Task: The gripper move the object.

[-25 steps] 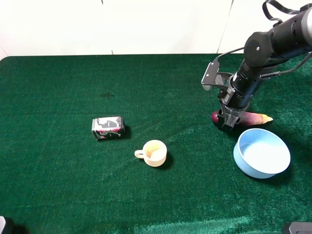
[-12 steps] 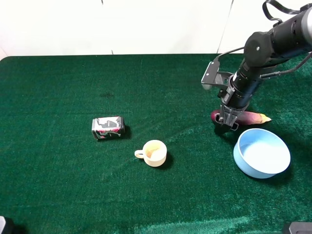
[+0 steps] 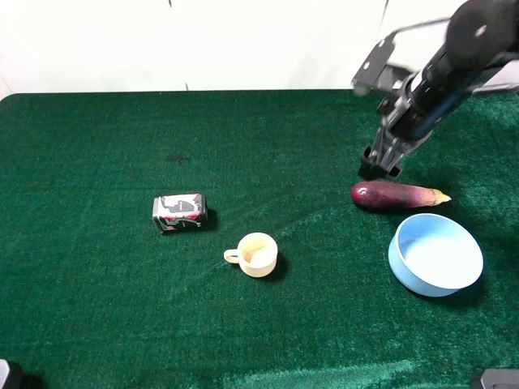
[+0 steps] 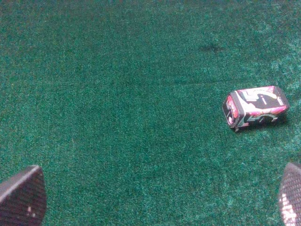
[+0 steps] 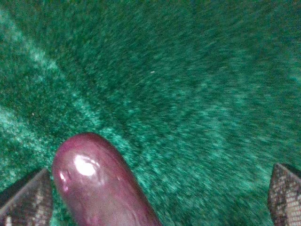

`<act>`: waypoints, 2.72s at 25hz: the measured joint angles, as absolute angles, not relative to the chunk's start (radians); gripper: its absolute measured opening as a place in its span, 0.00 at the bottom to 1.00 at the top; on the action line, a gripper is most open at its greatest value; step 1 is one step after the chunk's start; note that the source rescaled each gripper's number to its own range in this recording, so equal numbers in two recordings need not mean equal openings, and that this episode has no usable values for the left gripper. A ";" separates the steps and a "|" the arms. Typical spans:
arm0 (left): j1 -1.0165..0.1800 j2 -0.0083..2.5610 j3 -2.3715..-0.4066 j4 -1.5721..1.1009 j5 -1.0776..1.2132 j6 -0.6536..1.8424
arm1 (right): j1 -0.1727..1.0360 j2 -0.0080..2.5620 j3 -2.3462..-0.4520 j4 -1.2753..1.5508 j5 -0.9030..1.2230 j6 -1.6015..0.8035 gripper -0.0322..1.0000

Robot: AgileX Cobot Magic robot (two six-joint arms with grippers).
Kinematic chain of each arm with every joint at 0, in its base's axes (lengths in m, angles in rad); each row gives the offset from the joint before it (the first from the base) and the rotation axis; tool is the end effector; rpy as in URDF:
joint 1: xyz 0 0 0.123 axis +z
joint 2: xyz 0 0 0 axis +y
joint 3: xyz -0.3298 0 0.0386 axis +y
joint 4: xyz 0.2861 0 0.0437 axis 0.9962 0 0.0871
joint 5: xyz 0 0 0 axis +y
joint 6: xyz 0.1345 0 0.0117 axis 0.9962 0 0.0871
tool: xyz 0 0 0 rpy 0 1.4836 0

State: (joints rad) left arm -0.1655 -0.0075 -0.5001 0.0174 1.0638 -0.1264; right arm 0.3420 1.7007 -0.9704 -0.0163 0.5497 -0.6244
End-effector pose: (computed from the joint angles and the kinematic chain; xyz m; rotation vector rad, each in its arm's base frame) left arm 0.0192 -0.0011 0.2753 0.0390 2.0431 -0.1620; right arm 0.3518 0.1240 0.1612 -1.3008 2.4428 -0.0898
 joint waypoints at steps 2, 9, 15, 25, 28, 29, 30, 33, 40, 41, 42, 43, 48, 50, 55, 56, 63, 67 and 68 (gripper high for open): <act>-0.165 -0.008 -0.500 0.017 1.064 -0.126 | 0.355 1.642 -0.970 -0.019 0.575 -0.603 1.00; -0.165 -0.008 -0.500 0.017 1.064 -0.126 | 0.381 1.416 -0.970 -0.020 0.761 -0.469 1.00; -0.165 -0.008 -0.500 0.018 1.064 -0.126 | 0.381 1.124 -0.946 0.000 0.921 -0.298 1.00; -0.165 -0.008 -0.500 0.018 1.064 -0.126 | 0.381 0.466 -0.685 0.023 1.079 -0.134 1.00; -0.165 -0.008 -0.500 0.018 1.064 -0.126 | 0.381 0.277 -0.652 0.052 1.124 -0.108 1.00; -0.165 -0.008 -0.500 0.018 1.064 -0.126 | 0.381 0.232 -0.647 0.061 1.134 -0.106 1.00; -0.165 -0.008 -0.500 0.018 1.064 -0.126 | 0.381 0.184 -0.644 0.067 1.138 -0.104 1.00; -0.165 -0.008 -0.500 0.018 1.064 -0.126 | 0.381 0.079 -0.643 0.071 1.145 -0.107 1.00; -0.165 -0.008 -0.500 0.020 1.064 -0.126 | 0.381 -0.007 -0.613 0.076 1.084 -0.136 1.00; -0.165 -0.008 -0.500 0.020 1.064 -0.126 | 0.381 -0.007 -0.600 0.080 1.067 -0.147 1.00; -0.165 -0.008 -0.500 0.020 1.064 -0.126 | 0.381 -0.007 -0.582 0.085 1.048 -0.156 1.00; -0.165 -0.008 -0.500 0.020 1.064 -0.126 | 0.381 -0.007 -0.565 0.090 1.033 -0.165 1.00; -0.165 -0.008 -0.500 0.020 1.064 -0.126 | 0.381 -0.007 -0.505 0.107 1.026 -0.180 1.00; -0.165 -0.008 -0.500 0.020 1.064 -0.126 | 0.381 -0.007 -0.503 0.103 1.026 -0.174 1.00; -0.165 -0.008 -0.500 0.020 1.064 -0.126 | 0.381 -0.007 -0.503 0.097 1.025 -0.162 1.00; -0.165 -0.008 -0.500 0.020 1.064 -0.126 | 0.381 -0.007 -0.503 0.097 1.025 -0.160 1.00; -0.165 -0.008 -0.500 0.020 1.064 -0.126 | 0.381 -0.007 -0.503 0.097 1.025 -0.159 1.00; -0.165 -0.008 -0.500 0.020 1.064 -0.126 | 0.381 -0.007 -0.503 0.097 1.025 -0.159 1.00; -0.165 -0.008 -0.500 0.020 1.064 -0.126 | 0.381 -0.007 -0.503 0.097 1.024 -0.159 1.00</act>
